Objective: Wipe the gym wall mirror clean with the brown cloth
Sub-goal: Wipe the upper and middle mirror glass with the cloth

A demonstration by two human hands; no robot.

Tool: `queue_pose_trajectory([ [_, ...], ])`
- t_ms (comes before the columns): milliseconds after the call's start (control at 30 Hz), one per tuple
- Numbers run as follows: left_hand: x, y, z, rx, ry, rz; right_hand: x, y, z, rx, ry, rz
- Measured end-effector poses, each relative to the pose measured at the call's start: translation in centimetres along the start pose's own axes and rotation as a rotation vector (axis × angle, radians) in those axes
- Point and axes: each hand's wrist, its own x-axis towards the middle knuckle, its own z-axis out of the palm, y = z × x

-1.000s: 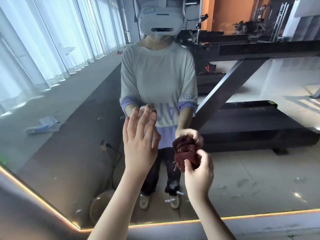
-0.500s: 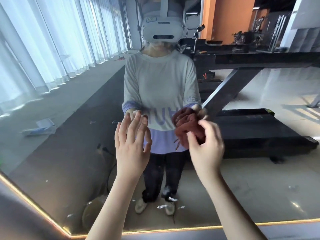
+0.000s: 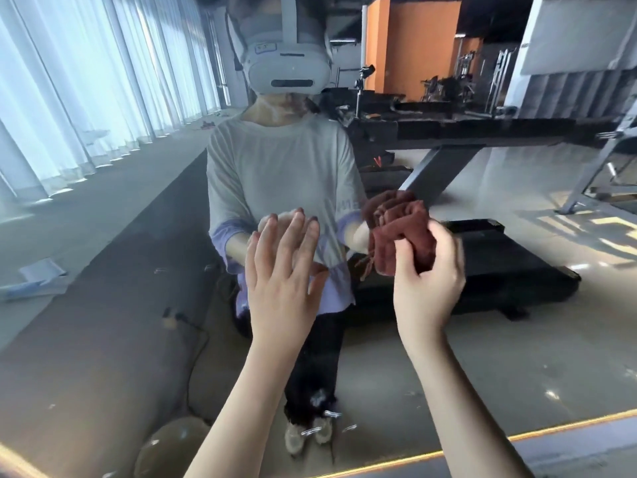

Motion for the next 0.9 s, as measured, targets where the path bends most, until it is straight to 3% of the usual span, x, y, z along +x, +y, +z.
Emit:
queue_pose_trajectory([
  [200,0.0,-0.2,0.3,-0.012,0.024,0.027,-1.8,-0.6,0.7,-0.086,-0.144,-0.196],
  [400,0.1,-0.2,0.4,-0.023,0.051,0.048,-0.7,0.6,-0.2,-0.018,0.091,0.154],
  [567,-0.1,0.0,0.8,-0.018,0.054,0.031,-4.0,-0.3,0.3,-0.083,-0.170,-0.083],
  [633,-0.1,0.1,0.8,-0.008,0.044,0.022,-2.6,0.6,-0.3,-0.068,-0.126,-0.063],
  [767,-0.4,0.5,0.9,-0.009,0.034,0.001,-2.0,3.0,-1.2,-0.040,0.065,0.182],
  [900,-0.7,0.8,1.1,0.048,-0.001,-0.015,-5.4,3.1,-0.8,-0.052,-0.144,0.080],
])
